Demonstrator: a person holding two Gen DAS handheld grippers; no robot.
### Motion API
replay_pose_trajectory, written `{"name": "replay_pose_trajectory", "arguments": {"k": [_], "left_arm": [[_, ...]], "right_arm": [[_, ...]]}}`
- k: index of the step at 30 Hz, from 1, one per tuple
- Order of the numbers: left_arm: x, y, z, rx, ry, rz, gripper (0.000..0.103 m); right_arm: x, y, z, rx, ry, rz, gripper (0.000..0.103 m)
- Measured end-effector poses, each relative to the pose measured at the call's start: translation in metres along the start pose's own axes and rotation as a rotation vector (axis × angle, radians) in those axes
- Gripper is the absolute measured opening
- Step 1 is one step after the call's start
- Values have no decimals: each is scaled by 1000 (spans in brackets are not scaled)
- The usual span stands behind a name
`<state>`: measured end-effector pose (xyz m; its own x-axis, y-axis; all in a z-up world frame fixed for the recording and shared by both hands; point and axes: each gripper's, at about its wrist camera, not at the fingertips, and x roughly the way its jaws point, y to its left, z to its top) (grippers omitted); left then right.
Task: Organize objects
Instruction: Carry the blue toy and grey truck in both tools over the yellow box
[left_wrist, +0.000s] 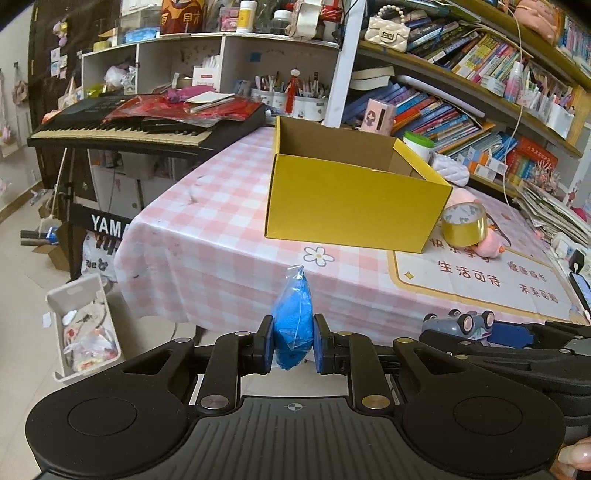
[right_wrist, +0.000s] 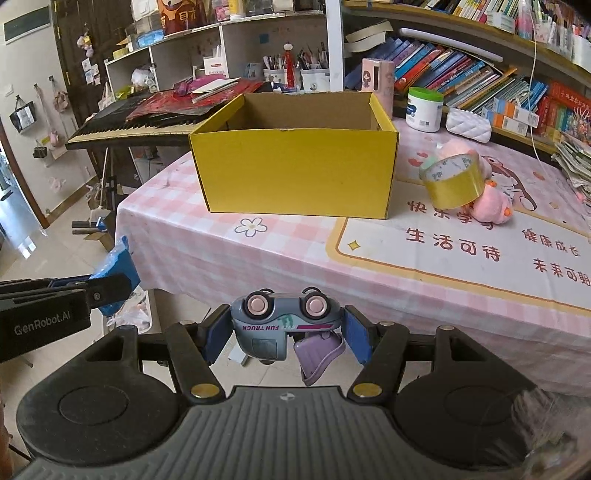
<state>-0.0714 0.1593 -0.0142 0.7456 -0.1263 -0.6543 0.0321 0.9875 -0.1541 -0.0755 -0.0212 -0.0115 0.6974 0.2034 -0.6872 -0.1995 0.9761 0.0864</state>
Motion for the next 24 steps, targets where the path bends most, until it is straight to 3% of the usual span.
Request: {"name": "replay_pose_trajectory", "arguments": {"k": [24], "left_arm": [[9, -1, 10, 44, 1, -24, 19]], "right_arm": [[6, -3, 5, 31, 0, -17, 62]]}}
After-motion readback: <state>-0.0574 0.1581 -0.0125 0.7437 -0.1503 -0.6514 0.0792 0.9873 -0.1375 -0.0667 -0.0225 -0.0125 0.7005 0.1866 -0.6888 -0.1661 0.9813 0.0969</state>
